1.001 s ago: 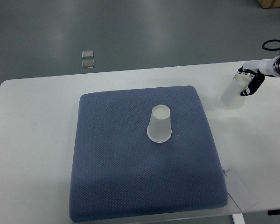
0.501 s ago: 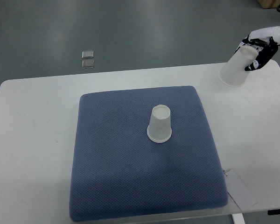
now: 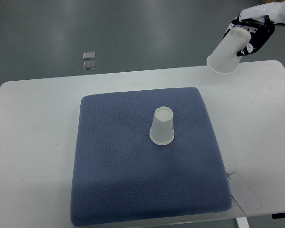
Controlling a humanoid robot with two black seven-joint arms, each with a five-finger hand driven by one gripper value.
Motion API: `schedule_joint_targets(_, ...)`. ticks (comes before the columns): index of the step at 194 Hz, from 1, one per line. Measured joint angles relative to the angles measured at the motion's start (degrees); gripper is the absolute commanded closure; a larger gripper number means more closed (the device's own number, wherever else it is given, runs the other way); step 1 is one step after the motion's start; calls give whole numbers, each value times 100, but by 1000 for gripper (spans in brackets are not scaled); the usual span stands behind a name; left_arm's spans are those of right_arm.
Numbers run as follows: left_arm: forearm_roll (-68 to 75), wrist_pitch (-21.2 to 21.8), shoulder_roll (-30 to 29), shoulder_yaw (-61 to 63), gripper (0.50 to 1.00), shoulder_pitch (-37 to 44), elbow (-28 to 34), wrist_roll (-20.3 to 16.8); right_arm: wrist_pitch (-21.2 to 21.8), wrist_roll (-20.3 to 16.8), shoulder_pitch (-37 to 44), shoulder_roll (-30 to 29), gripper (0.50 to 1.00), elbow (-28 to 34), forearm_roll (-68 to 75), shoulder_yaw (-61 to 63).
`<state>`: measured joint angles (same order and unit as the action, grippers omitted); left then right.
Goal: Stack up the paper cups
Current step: 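Lift the cup with the right hand and carry it over the pad cup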
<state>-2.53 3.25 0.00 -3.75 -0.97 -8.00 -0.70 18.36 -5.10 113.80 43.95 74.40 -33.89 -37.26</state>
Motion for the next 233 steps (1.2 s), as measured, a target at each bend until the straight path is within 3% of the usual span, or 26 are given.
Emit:
schedule_joint_targets(139, 0, 0, 0, 2, 500, 0, 0, 0, 122, 50, 516, -1760, 846, 100, 390, 146)
schedule_joint_targets(233, 1, 0, 0, -1, 500, 0, 1, 0, 395, 79, 521, -1771, 844, 388, 392, 405)
